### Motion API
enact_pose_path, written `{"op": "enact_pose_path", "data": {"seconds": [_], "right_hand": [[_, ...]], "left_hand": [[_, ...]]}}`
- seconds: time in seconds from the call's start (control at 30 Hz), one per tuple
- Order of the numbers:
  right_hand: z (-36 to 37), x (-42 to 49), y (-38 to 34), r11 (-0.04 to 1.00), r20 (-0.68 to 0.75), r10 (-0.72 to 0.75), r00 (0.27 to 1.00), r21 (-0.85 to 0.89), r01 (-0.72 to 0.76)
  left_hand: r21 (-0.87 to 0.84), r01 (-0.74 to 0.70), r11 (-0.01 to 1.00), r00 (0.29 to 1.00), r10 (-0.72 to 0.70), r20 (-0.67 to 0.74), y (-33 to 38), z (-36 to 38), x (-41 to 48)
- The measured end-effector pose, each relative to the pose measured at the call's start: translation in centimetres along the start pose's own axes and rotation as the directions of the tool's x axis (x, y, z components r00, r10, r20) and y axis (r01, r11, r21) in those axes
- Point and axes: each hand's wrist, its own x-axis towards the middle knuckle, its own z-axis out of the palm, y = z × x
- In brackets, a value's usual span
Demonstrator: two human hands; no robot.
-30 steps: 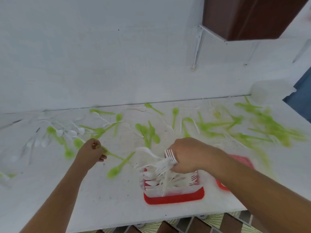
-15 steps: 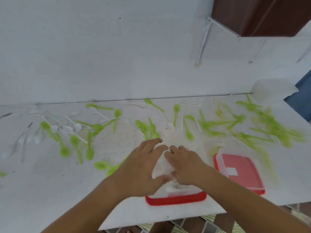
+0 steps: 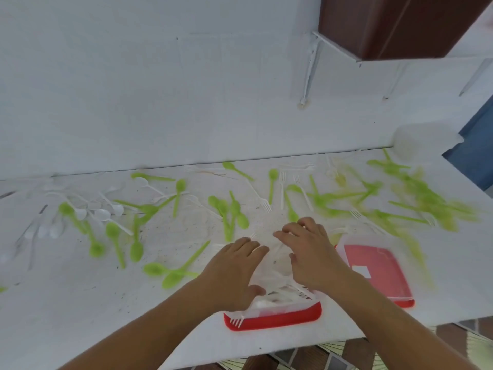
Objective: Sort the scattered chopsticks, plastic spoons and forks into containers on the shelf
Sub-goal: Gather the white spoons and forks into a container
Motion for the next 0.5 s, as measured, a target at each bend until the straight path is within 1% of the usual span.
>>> {"op": "enact_pose_path", "data": {"seconds": [0.03,0.1,0.17,0.23,0.3,0.33,0.4,0.5], "right_hand": [[0.1,0.1,-0.2,0.999,0.045,0.014,0.999,-0.046,-0.012],[0.6,0.0,-0.4,0.992,0.100,0.033,0.994,-0.124,-0.021],[0.2,-0.4,-1.0,0.982,0.143,0.047,0.989,-0.189,-0.019],[-0.1,-0.7,-1.3,0.979,0.228,0.065,0.971,-0.203,-0.018],[-0.9,-0.7,-1.3,0.977,0.300,0.066,0.952,-0.214,0.000],[-1.3,-0.7,-1.2,0.979,0.307,0.059,0.950,-0.203,0.005],[-2.0,-0.6,-0.8,0.992,0.290,0.029,0.957,-0.128,0.009],[-2.9,-0.8,0.2,0.997,0.215,0.022,0.976,0.061,-0.036]], "left_hand": [[-0.001,0.014,1.000,0.999,-0.014,0.052,0.2,-0.2,0.4],[0.096,0.022,0.995,0.997,-0.029,0.077,0.4,-0.6,0.8],[0.166,0.049,0.985,0.984,-0.076,0.159,0.7,-0.4,0.8],[0.203,0.083,0.976,0.955,-0.136,0.265,1.1,-0.2,1.0],[0.230,0.098,0.968,0.939,-0.167,0.301,1.4,-0.1,1.5],[0.240,0.096,0.966,0.938,-0.169,0.301,1.4,-0.3,1.8],[0.222,0.094,0.970,0.940,-0.160,0.302,1.4,-0.7,2.2],[0.115,0.113,0.987,0.964,-0.137,0.226,1.3,-1.7,2.3]]}}
